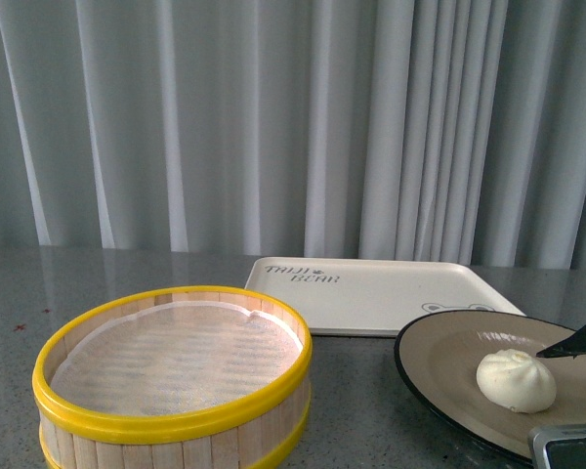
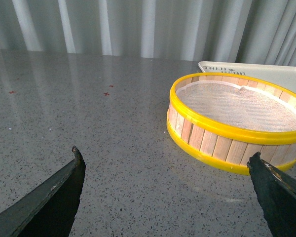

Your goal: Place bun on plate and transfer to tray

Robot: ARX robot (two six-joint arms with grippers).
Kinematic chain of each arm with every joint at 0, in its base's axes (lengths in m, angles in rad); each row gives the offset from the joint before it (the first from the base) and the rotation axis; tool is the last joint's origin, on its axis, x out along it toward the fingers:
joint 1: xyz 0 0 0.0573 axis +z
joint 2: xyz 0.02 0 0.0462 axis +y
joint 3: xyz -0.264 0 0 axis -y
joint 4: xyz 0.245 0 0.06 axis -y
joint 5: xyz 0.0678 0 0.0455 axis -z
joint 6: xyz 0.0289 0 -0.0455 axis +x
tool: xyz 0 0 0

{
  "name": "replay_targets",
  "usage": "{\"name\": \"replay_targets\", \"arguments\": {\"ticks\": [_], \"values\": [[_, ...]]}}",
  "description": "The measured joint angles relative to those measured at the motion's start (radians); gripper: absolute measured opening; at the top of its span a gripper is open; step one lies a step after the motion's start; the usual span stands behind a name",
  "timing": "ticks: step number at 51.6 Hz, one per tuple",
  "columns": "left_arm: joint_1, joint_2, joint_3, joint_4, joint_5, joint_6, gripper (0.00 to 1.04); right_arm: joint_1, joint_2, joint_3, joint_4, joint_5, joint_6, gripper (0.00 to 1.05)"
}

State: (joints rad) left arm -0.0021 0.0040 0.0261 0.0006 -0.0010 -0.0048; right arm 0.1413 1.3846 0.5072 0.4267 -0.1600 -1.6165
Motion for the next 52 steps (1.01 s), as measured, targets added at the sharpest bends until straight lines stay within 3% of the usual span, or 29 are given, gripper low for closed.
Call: {"name": "replay_targets", "arguments": {"ticks": [6, 8, 24, 29, 37, 47, 52], "values": [[0.000, 0.000, 0.000, 0.000, 0.000, 0.000, 0.98, 0.010, 0.014, 0.000, 0.019, 0.003, 0.017, 0.83], [0.000, 0.000, 0.000, 0.000, 0.000, 0.000, 0.98, 0.014, 0.017, -0.002, 0.028, 0.005, 0.023, 0.73], [0.000, 0.000, 0.000, 0.000, 0.000, 0.000, 0.98, 0.008, 0.022, -0.063, 0.084, 0.027, 0.043, 0.23], [0.000, 0.000, 0.000, 0.000, 0.000, 0.000, 0.98, 0.001, 0.026, -0.105, 0.197, 0.044, 0.058, 0.04], [0.000, 0.000, 0.000, 0.000, 0.000, 0.000, 0.98, -0.010, 0.032, -0.134, 0.344, 0.053, 0.060, 0.03], [0.000, 0.000, 0.000, 0.000, 0.000, 0.000, 0.98, -0.018, -0.022, -0.148, 0.328, 0.055, 0.059, 0.03], [0.000, 0.000, 0.000, 0.000, 0.000, 0.000, 0.98, -0.018, -0.090, -0.143, 0.248, 0.038, 0.084, 0.03]]}}
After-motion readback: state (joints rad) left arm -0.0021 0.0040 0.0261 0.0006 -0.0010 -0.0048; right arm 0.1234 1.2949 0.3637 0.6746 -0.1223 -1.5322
